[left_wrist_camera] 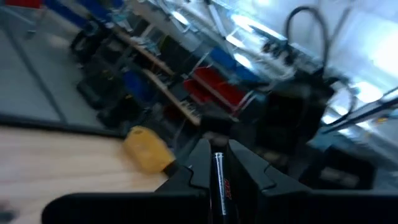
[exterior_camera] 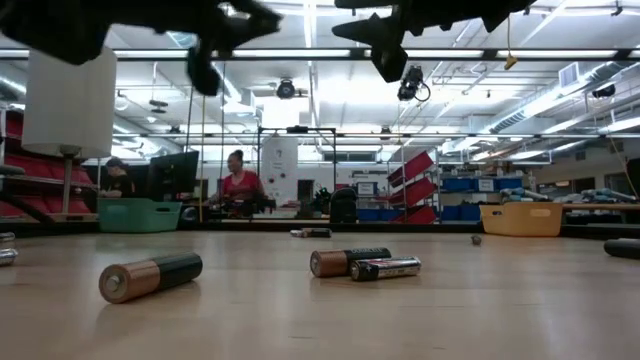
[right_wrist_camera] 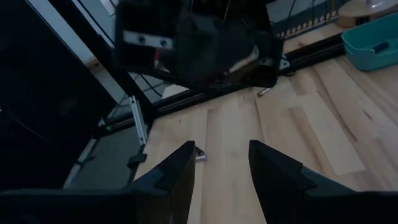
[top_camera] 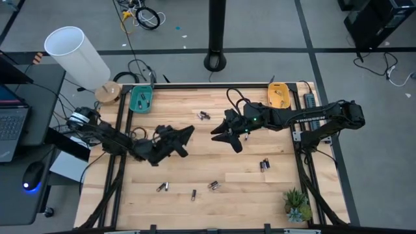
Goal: Sort batteries
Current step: Put the silver battery into the yellow bin
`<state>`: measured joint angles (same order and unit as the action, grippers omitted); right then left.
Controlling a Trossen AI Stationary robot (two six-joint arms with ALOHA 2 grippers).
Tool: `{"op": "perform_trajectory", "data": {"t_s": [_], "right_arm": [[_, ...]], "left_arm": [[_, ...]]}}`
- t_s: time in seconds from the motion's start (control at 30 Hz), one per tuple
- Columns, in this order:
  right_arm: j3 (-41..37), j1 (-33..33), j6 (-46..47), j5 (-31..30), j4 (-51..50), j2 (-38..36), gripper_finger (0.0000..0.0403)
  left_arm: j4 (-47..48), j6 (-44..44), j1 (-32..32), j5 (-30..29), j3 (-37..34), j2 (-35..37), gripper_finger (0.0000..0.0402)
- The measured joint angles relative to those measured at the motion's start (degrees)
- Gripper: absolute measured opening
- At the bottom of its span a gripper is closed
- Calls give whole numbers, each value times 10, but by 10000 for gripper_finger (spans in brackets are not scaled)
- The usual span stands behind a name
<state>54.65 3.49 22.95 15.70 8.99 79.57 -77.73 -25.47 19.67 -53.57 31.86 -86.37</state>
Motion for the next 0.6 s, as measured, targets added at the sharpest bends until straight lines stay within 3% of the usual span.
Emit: {"op": "perform_trajectory", "data": {"t_s": [0.17,0.33,0.6], "right_arm": [[0,0,-16,0,5,0,158],[0,0,-19,9,12,0,158],[0,-5,-20,21,57,0,155]], "left_arm": [[12,-8,-43,87,55,0,38],[12,-72,-85,171,92,0,38],[13,-160,-132,234,111,0,38]]}}
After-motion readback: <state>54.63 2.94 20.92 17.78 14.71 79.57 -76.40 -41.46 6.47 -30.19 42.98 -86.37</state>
